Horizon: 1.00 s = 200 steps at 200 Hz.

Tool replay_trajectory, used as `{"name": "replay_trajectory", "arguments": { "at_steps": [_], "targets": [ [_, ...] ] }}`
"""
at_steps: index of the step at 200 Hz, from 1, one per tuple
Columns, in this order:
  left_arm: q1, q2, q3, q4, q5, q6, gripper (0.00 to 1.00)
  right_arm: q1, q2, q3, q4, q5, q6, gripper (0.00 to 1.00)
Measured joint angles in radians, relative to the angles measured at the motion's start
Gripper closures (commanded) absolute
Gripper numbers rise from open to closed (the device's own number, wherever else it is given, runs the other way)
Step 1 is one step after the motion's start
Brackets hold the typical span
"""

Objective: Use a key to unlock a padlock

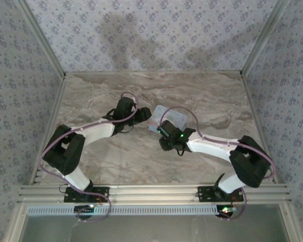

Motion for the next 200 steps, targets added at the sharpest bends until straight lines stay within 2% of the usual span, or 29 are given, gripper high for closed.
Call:
{"name": "replay_trajectory", "arguments": {
  "at_steps": [54,92,114,146,168,200],
  "targets": [
    [0.000,0.062,0.051,-0.013,0.000,0.010,0.46,0.027,0.111,0.002,0.027,0.076,0.050,0.58],
    [0.000,0.081,0.057,-0.025,0.000,0.010,0.46,0.033,0.141,0.007,0.047,0.099,0.071,0.65],
    [0.000,0.081,0.059,-0.025,0.000,0.010,0.46,0.035,0.154,0.009,0.061,0.103,0.076,0.71],
    [0.000,0.090,0.059,-0.024,0.001,0.010,0.46,0.040,0.167,0.020,0.069,0.095,0.079,0.91],
    [0.000,0.102,0.059,-0.023,0.001,0.009,0.46,0.037,0.169,0.021,0.091,0.103,0.072,1.00],
    [0.000,0.121,0.060,-0.024,0.004,0.010,0.46,0.035,0.169,0.021,0.098,0.111,0.049,1.00]
  ]
}}
